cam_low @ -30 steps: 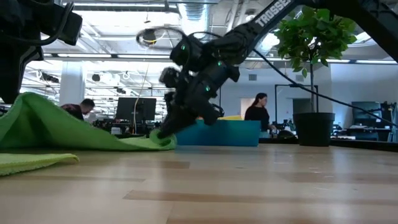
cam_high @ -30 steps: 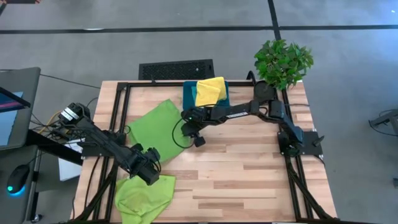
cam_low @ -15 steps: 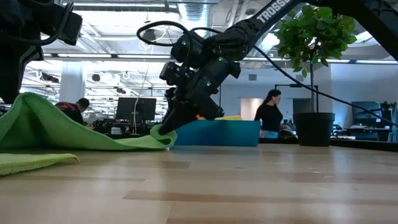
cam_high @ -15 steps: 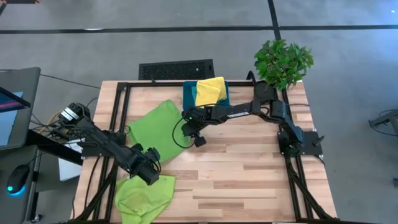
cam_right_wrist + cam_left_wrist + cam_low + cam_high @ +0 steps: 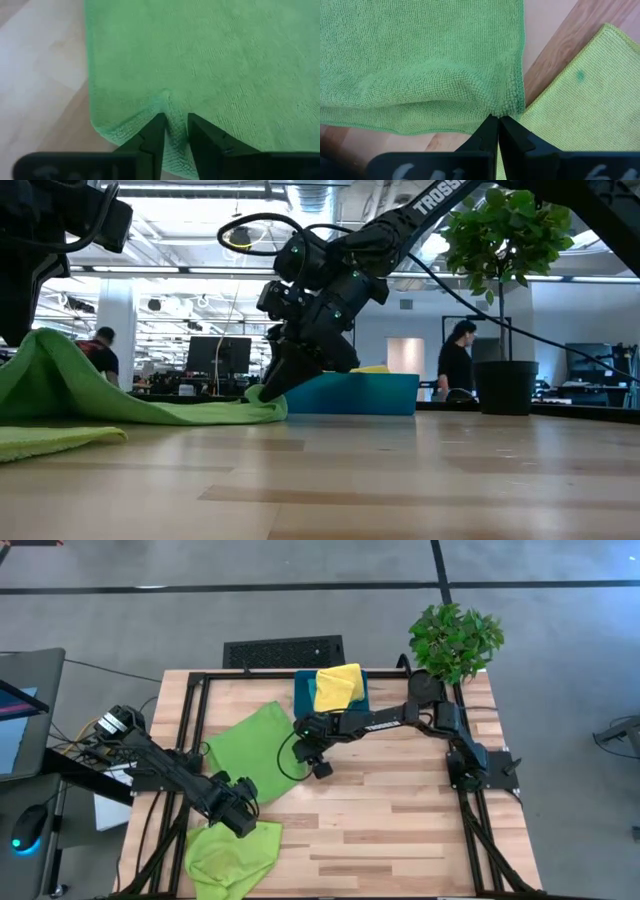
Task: Fold microfiber towels
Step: Fold the green microfiber cloth
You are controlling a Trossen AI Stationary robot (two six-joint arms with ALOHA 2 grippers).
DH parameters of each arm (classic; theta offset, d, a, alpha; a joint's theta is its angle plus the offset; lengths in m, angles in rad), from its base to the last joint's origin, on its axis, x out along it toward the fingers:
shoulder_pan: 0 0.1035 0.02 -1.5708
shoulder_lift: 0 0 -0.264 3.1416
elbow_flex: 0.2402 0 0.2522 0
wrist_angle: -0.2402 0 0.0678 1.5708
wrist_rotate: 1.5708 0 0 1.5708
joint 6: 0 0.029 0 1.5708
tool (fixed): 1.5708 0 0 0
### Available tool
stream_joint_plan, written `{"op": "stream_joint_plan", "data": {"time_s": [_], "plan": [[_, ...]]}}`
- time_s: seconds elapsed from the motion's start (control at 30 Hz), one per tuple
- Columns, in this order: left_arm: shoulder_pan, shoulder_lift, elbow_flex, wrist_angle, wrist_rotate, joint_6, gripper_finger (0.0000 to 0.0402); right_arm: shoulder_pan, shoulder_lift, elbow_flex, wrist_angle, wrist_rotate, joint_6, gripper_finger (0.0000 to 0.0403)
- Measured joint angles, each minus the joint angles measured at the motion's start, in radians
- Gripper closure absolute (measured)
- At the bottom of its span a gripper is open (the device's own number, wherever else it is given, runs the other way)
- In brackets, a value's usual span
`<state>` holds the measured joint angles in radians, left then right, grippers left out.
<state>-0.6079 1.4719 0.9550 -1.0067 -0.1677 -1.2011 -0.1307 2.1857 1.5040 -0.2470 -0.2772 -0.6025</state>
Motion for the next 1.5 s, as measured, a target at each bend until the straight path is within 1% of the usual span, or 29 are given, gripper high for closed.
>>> {"op": "stream_joint_plan", "data": {"time_s": [0.13,0.23,0.33,0.43,0.47,0.5,0.57,0.67,0.77,0.9,1.0,1.13,1.27,1.33,1.5], "plan": [[0.000,0.000,0.000,0.000,0.000,0.000,0.0401,-0.001,0.000,0.000,-0.008,0.015,0.000,0.0271],[0.000,0.000,0.000,0.000,0.000,0.000,0.0401,0.000,0.000,0.000,-0.011,0.015,-0.006,0.0277],[0.000,0.000,0.000,0.000,0.000,0.000,0.0401,0.000,0.000,0.000,-0.016,0.014,-0.023,0.0312],[0.000,0.000,0.000,0.000,0.003,-0.020,0.0401,-0.001,0.000,0.000,-0.020,0.014,-0.023,0.0371],[0.000,0.000,0.000,0.000,0.008,-0.029,0.0401,-0.001,0.000,0.000,-0.022,0.014,-0.021,0.0385],[0.000,0.000,0.000,0.000,0.013,-0.038,0.0401,0.000,0.000,0.000,-0.022,0.014,-0.016,0.0390],[-0.001,0.000,0.000,-0.003,0.021,-0.054,0.0401,0.000,0.000,0.003,-0.029,0.013,-0.001,0.0387],[-0.004,0.000,0.000,-0.008,0.027,-0.093,0.0401,0.000,0.000,0.037,-0.088,0.013,0.000,0.0390],[-0.004,0.000,-0.001,-0.008,0.039,-0.144,0.0401,0.000,0.000,0.070,-0.132,0.013,0.000,0.0396],[-0.004,0.000,-0.015,-0.008,0.065,-0.216,0.0401,0.000,-0.001,0.116,-0.192,0.013,0.001,0.0391],[-0.004,0.001,-0.033,-0.009,0.084,-0.273,0.0401,0.000,-0.001,0.129,-0.217,0.013,0.000,0.0395],[-0.004,0.001,-0.058,-0.027,0.060,-0.346,0.0401,0.002,-0.001,0.142,-0.215,0.013,-0.006,0.0398],[-0.004,0.002,-0.062,-0.105,0.007,-0.436,0.0401,-0.002,-0.001,0.170,-0.197,0.014,-0.006,0.0390],[-0.004,0.002,-0.061,-0.148,0.002,-0.483,0.0401,-0.005,-0.001,0.178,-0.178,0.015,-0.001,0.0390],[-0.003,0.002,-0.062,-0.262,0.001,-0.606,0.0401,-0.031,-0.001,0.197,-0.067,0.022,0.033,0.0397]]}}
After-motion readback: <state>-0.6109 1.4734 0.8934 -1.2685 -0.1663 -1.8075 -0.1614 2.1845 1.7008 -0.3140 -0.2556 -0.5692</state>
